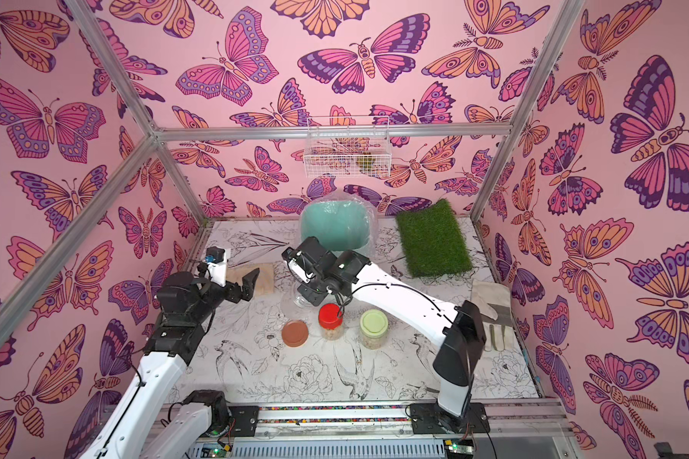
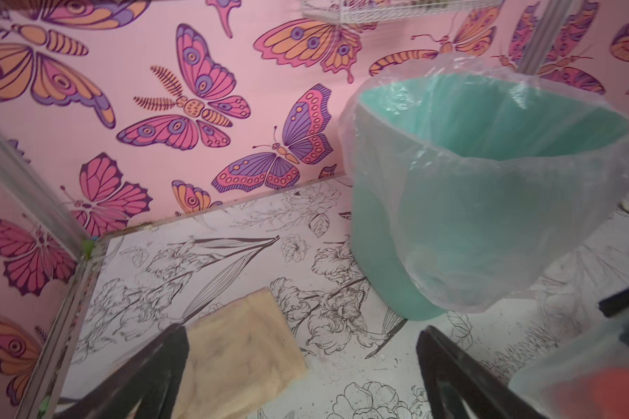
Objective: Empty moldy peanuts from jars
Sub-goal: Place the jar at the center of the board.
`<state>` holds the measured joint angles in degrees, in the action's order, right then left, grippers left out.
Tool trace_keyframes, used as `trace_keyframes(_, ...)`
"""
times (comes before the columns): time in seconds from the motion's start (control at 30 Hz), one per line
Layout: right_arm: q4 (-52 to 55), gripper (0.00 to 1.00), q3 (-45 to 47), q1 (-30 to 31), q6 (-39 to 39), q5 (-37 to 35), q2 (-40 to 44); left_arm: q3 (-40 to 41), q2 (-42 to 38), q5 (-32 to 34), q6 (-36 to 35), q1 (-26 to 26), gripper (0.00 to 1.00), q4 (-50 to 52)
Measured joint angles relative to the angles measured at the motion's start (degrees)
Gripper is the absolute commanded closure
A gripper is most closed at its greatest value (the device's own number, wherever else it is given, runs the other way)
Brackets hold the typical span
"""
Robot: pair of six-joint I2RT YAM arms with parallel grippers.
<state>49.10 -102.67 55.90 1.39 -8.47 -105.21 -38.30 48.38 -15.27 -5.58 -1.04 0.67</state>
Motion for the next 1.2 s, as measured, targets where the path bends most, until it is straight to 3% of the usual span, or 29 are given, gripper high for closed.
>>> trace_keyframes(0.63,11.47,1.00,-31.01,1.62,0.61,-9.49,-29.07,1.57,0.15,9.92,2.86,1.40,0.00,2.38)
trace_keyframes(1.03,12.94,0.98,-33.79,1.64,1.90,-15.08,-34.73,2.58,-1.22,14.47,1.99,1.40,0.00,2.10)
trace_keyframes(1.2,12.76,0.86,-34.27,1.62,2.10,-16.13,-36.17,2.69,-1.36,14.86,1.75,1.40,0.00,1.92)
